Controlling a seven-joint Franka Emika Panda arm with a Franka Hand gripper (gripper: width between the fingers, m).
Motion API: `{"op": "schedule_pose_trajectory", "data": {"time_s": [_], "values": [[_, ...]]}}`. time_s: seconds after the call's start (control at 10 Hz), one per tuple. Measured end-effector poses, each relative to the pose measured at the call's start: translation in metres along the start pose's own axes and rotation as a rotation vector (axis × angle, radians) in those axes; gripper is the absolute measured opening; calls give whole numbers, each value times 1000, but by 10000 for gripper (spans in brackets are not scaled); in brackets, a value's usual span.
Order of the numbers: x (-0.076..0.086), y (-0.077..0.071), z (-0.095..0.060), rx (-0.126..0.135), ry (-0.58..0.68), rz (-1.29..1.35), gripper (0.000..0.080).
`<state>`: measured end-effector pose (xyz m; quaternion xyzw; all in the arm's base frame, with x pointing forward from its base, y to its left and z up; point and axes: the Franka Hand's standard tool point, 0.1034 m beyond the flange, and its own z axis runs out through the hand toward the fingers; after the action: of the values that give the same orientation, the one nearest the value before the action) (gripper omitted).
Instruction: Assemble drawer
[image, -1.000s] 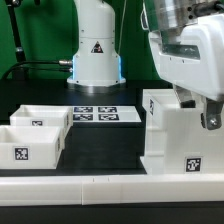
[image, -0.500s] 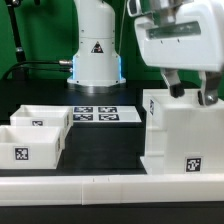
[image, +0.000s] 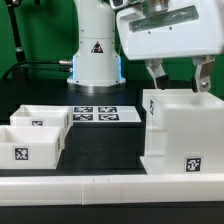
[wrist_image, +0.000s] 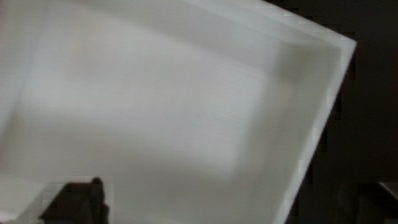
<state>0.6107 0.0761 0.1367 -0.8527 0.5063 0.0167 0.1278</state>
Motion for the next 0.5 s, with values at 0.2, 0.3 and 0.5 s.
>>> {"op": "schedule_pose_trajectory", "data": {"time_s": [0.2, 0.3, 0.5], "values": [[19, 18, -8, -19, -9, -321, 649], [30, 30, -13, -22, -4, -459, 649], [54, 67, -17, -31, 17, -665, 649]]}}
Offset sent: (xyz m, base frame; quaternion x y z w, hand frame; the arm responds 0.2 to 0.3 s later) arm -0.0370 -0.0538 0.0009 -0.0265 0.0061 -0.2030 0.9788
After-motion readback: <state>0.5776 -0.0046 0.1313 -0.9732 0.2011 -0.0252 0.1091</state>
